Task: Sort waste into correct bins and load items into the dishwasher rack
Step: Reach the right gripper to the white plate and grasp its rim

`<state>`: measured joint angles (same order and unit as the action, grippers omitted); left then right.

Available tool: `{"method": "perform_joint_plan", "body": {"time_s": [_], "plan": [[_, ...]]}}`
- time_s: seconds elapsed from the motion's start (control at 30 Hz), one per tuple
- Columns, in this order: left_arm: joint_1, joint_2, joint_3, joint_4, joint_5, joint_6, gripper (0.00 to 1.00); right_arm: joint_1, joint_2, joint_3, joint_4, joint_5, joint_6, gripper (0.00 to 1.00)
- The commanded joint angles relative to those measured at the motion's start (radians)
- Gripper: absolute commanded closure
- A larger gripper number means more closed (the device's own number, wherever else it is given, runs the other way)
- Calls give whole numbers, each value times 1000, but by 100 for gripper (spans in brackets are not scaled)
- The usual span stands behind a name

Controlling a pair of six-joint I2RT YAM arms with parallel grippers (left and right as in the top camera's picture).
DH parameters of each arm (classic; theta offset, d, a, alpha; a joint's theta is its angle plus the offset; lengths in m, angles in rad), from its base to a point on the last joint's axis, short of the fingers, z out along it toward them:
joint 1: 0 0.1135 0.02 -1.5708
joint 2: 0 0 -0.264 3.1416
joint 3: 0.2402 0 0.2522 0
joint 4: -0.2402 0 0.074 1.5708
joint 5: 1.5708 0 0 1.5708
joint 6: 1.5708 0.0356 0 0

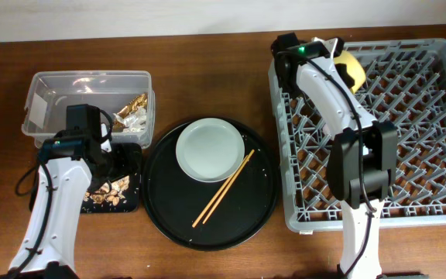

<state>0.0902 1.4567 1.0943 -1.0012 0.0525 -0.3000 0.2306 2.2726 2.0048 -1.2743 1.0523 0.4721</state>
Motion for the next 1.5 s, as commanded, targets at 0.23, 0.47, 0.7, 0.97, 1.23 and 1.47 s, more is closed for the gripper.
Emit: {"method": "perform_joint_plan", "body": {"time_s": [0.23, 0.47, 0.7, 0.97, 1.23, 1.47], "plan": [[4, -19, 4, -6, 11, -10, 22, -2, -277, -5, -65, -313, 80, 42], [5, -19, 4, -7, 10, -10, 18, 0, -427, -5, -135, -973, -153, 27], [5, -19, 4, -8, 10, -10, 18, 81, -413, -92, -143, -1281, -254, 22], [4, -19, 4, -13, 3, -10, 17, 210, -413, -378, 137, -1276, -228, 21], [4, -19, 4, -23, 3, -10, 17, 230, -395, -672, 564, -1199, -103, 28], [4, -19, 4, -26, 4, -10, 17, 264, -321, -706, 694, -1198, -105, 34]]}}
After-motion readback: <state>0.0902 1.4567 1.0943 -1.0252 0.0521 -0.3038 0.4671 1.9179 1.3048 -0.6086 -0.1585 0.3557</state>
